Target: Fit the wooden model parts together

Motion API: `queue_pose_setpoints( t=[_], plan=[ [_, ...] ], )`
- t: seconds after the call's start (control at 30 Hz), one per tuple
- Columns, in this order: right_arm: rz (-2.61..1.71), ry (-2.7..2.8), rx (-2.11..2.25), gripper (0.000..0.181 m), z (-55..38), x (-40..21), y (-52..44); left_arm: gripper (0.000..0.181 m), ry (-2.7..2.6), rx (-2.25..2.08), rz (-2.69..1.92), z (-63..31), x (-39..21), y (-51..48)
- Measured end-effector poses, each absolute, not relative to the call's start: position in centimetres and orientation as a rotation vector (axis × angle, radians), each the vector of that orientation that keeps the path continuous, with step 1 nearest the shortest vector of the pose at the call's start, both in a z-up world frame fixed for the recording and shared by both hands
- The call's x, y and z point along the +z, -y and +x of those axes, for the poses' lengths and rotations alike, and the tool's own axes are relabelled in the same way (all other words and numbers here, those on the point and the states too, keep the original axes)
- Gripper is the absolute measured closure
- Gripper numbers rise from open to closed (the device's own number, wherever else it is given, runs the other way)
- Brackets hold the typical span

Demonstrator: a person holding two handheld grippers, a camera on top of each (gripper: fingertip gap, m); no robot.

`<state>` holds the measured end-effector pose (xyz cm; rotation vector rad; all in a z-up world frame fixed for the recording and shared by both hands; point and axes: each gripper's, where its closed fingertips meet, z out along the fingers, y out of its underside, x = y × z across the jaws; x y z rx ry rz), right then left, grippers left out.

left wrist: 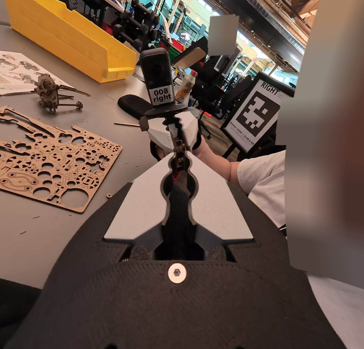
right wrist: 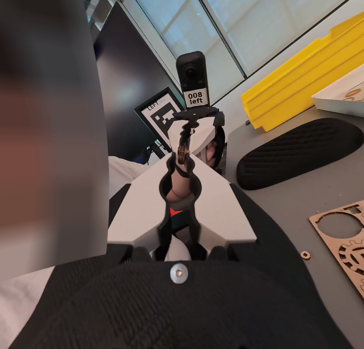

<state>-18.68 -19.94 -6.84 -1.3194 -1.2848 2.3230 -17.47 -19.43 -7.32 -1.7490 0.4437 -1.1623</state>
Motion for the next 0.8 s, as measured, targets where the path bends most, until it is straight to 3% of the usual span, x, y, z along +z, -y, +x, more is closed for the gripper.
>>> queue_pose_setpoints(
  t=[0.7,0.8],
  plan=[
    [-1.316,1.309,2.257,0.176,-19.5,-7.9,19.4,0.177,-0.342,-1.266,-1.742,-18.4,-7.9,18.8],
    [-1.228,1.373,2.081,0.149,-19.5,-8.1,18.7,0.176,-0.254,-1.344,-1.703,-19.7,-7.4,18.5]
  ],
)
